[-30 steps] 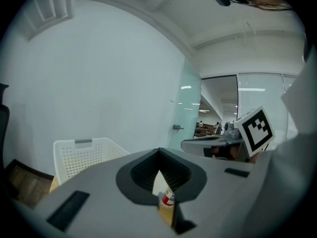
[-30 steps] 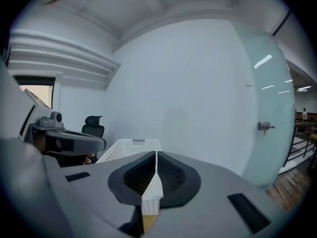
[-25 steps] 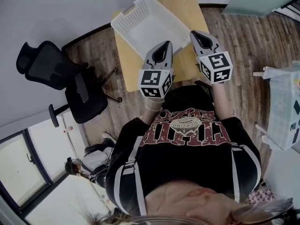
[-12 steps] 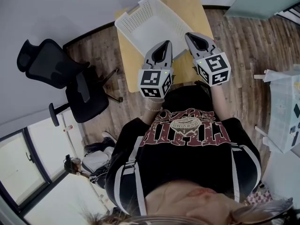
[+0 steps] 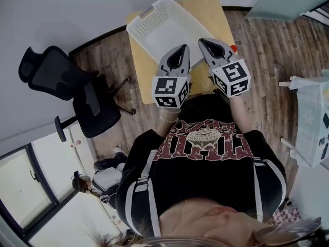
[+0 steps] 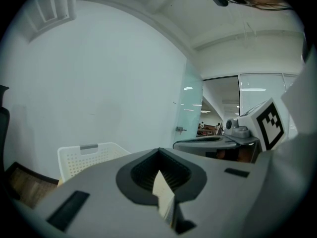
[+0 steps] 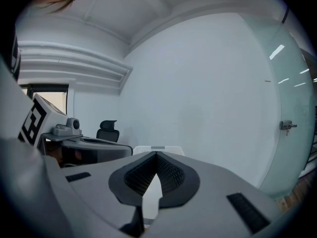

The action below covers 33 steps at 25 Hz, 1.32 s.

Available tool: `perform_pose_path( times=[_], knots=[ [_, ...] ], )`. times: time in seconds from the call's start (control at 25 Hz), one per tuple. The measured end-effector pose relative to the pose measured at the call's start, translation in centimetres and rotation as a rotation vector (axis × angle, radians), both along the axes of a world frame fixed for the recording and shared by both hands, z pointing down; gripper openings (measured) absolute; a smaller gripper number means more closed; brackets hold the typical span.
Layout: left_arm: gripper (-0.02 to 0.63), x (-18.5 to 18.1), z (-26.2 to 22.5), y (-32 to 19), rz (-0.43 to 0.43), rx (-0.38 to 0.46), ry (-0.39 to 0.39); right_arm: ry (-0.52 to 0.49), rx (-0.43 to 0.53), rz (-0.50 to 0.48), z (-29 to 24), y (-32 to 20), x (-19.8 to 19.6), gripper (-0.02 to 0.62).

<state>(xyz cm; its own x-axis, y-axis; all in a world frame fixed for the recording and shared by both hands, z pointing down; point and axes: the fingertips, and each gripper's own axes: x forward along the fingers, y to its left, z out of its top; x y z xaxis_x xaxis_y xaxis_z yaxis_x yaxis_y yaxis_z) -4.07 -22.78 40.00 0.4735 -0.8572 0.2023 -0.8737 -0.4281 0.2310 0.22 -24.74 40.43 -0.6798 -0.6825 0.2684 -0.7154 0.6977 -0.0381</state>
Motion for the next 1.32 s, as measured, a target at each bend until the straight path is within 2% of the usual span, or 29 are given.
perform_pose_path(
  times=[1.32],
  knots=[
    [0.046,-0.1,0.7,-1.3,0.034,-0.015,-0.002,-0.002,-0.005,0.031,0.3,-0.9,0.1,0.017]
  ],
)
